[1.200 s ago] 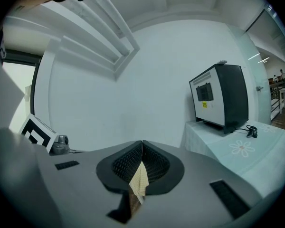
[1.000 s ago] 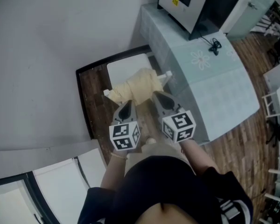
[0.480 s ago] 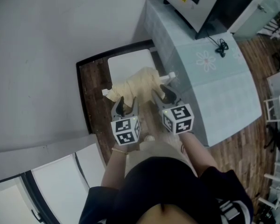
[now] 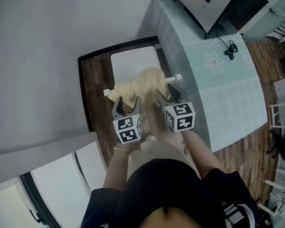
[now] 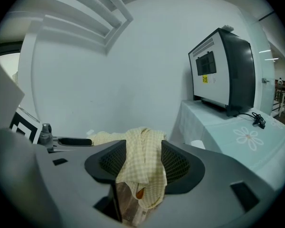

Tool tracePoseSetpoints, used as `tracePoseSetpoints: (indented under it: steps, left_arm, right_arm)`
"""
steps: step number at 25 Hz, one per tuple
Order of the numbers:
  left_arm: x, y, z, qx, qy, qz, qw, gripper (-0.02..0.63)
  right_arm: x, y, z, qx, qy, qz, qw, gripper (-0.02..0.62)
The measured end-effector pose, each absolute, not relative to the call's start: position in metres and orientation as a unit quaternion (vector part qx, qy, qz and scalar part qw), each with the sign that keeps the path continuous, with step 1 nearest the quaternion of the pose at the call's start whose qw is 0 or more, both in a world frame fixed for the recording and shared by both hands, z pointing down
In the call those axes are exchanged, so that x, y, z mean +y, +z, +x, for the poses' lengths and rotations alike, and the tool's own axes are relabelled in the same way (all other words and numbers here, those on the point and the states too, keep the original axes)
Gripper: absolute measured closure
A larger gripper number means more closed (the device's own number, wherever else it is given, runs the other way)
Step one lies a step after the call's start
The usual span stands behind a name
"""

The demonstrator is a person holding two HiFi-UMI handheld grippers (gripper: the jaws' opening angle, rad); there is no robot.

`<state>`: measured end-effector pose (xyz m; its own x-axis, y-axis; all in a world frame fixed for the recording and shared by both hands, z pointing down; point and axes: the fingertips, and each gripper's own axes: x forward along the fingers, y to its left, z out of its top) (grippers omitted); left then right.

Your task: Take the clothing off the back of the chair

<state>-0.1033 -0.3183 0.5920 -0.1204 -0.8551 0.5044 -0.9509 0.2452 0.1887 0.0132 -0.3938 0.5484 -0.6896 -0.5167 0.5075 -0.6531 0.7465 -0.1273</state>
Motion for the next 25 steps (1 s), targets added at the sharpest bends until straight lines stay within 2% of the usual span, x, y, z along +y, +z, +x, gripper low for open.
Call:
tracePoseSetpoints:
  steps: [21,25]
  left_arm:
    - [-0.334,0.618,-0.111,-0.759,0.111,0.577,0.281,0.311]
    - [-0.336,0.616,-0.112,-0.761,0.113,0.575,0.280,0.327]
  right_arm:
    - [-0.409,0.579,0.008,-0.901,0.160,0.315,0.252,0.367]
    - [-0.406,0.579,0.004,-0.904,0.161,0.305,0.252,0.416]
